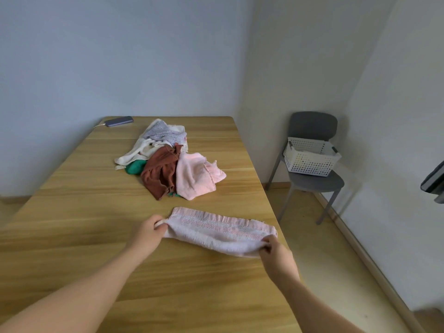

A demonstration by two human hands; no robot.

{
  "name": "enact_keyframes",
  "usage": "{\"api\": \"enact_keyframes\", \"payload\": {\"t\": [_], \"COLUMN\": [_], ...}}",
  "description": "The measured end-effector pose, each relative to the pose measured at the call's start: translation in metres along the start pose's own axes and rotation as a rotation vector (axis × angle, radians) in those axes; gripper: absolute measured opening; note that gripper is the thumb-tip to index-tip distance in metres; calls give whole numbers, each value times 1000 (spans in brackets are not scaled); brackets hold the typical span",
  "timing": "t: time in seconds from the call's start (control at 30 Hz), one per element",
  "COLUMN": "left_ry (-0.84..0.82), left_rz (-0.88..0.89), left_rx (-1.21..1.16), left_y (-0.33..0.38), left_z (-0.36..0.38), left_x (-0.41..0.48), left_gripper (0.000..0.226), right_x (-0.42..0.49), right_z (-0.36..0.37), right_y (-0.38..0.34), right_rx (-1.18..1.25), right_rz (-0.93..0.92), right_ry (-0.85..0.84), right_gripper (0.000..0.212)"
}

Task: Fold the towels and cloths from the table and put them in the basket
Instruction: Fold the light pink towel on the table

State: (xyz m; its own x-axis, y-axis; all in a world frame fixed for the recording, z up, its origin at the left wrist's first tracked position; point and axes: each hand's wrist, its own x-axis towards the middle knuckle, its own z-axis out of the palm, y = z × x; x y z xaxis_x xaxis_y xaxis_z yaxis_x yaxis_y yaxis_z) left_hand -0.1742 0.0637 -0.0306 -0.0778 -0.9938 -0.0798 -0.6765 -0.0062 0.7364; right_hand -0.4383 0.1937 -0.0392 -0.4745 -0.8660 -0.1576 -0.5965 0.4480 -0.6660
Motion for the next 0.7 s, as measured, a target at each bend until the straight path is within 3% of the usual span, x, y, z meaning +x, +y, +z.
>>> {"api": "enact_keyframes", "payload": {"t": [0.1, 0.2, 0.27, 0.4, 0.47, 0.6, 0.7], "left_ry": [80, 123, 78, -146, -198, -147, -112], "left_rz": [11, 9, 1, -109, -146, -185, -250], "left_rx": [-224, -464, -638, -886, -816, -618, -324], "left_y": [31, 58, 71, 92, 96, 72, 34], "left_z": [-21, -46, -64, -92, -94, -68, -29], "left_x": [13, 21, 28, 40, 46, 52, 50], "left_gripper": [8, 3, 3, 8, 8, 4, 19], "right_x": [13, 26, 30, 37, 44, 59, 59], "right_z": [-28, -56, -74, -109, -116, -96, -60], "right_y": [-21, -34, -43, -63, -66, -45, -11], "right_rx": [258, 557, 773, 974, 953, 881, 820], "right_rz": [17, 36, 54, 117, 162, 382, 535], "right_ry": [106, 190, 159, -67, -158, -112, -137], "right_gripper": [5, 33, 51, 18, 20, 23, 25]}}
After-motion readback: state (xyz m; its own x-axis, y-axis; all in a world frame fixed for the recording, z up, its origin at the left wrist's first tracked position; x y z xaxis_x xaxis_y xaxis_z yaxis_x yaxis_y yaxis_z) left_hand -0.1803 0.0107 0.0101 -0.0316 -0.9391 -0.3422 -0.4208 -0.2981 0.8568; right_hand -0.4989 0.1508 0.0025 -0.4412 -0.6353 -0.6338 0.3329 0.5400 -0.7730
